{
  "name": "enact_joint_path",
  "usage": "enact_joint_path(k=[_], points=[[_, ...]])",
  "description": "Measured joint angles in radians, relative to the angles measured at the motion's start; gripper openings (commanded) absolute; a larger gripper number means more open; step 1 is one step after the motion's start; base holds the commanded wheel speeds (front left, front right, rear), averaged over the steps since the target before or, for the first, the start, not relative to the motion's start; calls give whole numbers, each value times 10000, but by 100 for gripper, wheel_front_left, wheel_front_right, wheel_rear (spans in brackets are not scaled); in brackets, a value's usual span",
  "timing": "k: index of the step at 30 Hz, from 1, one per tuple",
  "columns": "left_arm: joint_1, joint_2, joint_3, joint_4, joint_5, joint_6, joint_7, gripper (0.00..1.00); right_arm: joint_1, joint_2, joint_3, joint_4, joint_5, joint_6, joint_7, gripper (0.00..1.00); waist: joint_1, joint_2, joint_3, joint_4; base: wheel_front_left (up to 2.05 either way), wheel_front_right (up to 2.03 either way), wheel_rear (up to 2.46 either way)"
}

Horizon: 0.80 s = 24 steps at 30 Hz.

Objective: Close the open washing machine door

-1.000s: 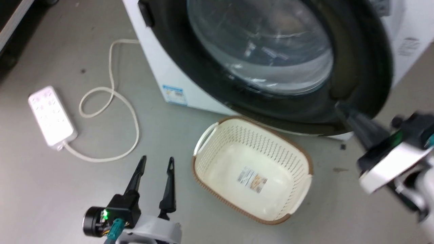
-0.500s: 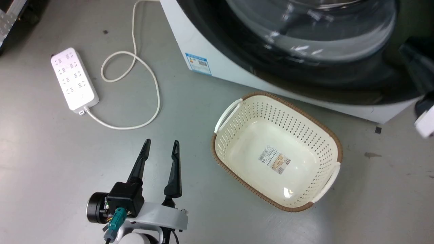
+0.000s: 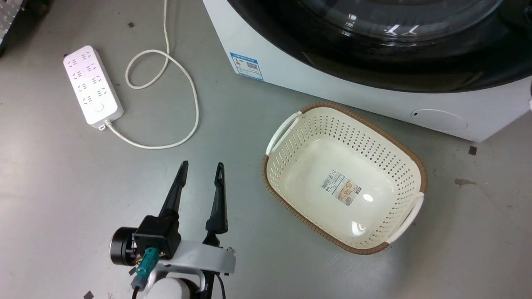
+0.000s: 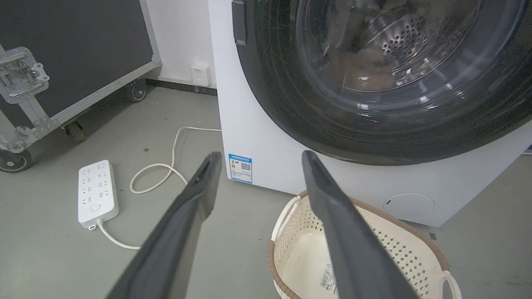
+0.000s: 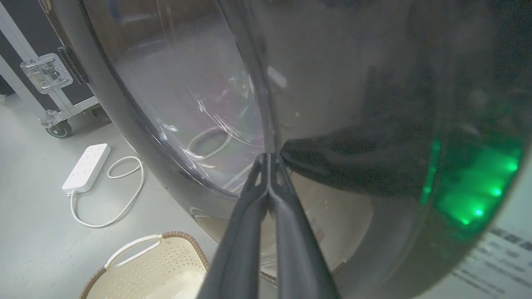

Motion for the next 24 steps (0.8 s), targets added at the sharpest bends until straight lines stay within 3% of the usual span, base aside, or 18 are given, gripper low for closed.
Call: enact_joint_path(k=[8,9,10,11,19,20,24], points=[[-34,-10,242,198,19,-69,0,100,63,424,362,504,-82,-48,-796,2,0,0,-584,-349,0,0,0],[-33,-8,303,232,31,-111,0,100,142,456,403,493,-98,-50,-976,40,-1,0,-700,-413,0,0,0],[-33,-8,303,232,31,-111,0,100,142,456,403,493,-98,-50,-976,95,-1,0,-700,-413,0,0,0],[-27,-12,407,320,46,-201,0,100,415,585,408,502,-146,-75,-1237,100,0,0,-964,-550,0,0,0],[216,-6,874,583,107,-560,0,100,2309,1133,-77,-107,-554,-104,-1733,100,-2,0,-2059,-1081,0,0,0],[371,15,1005,673,107,-683,0,100,2935,1164,-213,-545,-1250,-105,-1751,100,-2,0,-2366,-1277,0,0,0],[685,23,1241,846,105,-821,0,100,4310,1778,-1212,-1517,-2080,-105,-1789,100,-2,0,-2891,-1752,0,0,0]])
